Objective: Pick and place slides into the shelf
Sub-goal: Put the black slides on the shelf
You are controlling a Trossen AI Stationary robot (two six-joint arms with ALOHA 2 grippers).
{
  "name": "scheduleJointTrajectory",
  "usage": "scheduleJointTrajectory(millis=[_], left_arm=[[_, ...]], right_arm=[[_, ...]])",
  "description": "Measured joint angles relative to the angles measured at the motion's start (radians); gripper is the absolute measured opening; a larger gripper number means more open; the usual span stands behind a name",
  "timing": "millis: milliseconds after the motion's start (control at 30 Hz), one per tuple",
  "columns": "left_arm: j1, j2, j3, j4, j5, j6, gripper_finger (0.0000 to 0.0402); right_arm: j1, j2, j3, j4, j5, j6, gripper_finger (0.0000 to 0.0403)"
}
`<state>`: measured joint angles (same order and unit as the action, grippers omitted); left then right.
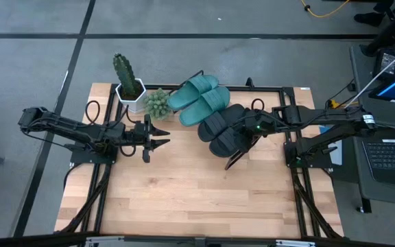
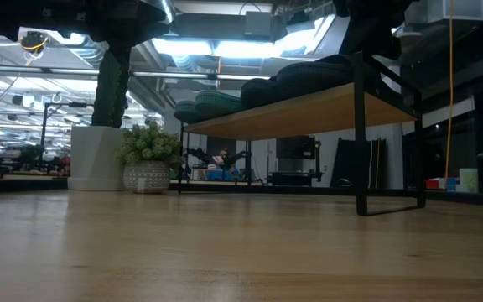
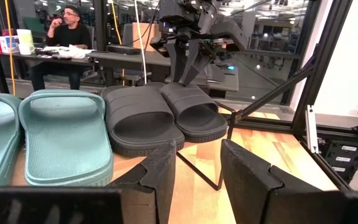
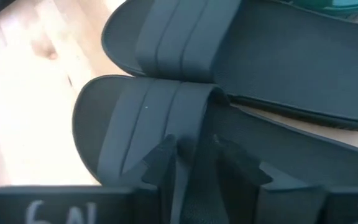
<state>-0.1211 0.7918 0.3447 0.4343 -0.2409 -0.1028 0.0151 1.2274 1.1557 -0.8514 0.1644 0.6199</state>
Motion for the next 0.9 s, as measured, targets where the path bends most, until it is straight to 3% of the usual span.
scheduleJointTrajectory(millis=[500,900], left_arm=[[0.0,0.0,0.0,0.0,0.0,0.0,0.0119],[0.0,0.0,0.0,0.0,0.0,-0.003,0.0119]], right_arm=[[0.0,0.0,0.0,-0.01,0.024,-0.042,0.0215],[-0.006,0.0,0.037,-0.084,0.019,-0.048,0.0229]])
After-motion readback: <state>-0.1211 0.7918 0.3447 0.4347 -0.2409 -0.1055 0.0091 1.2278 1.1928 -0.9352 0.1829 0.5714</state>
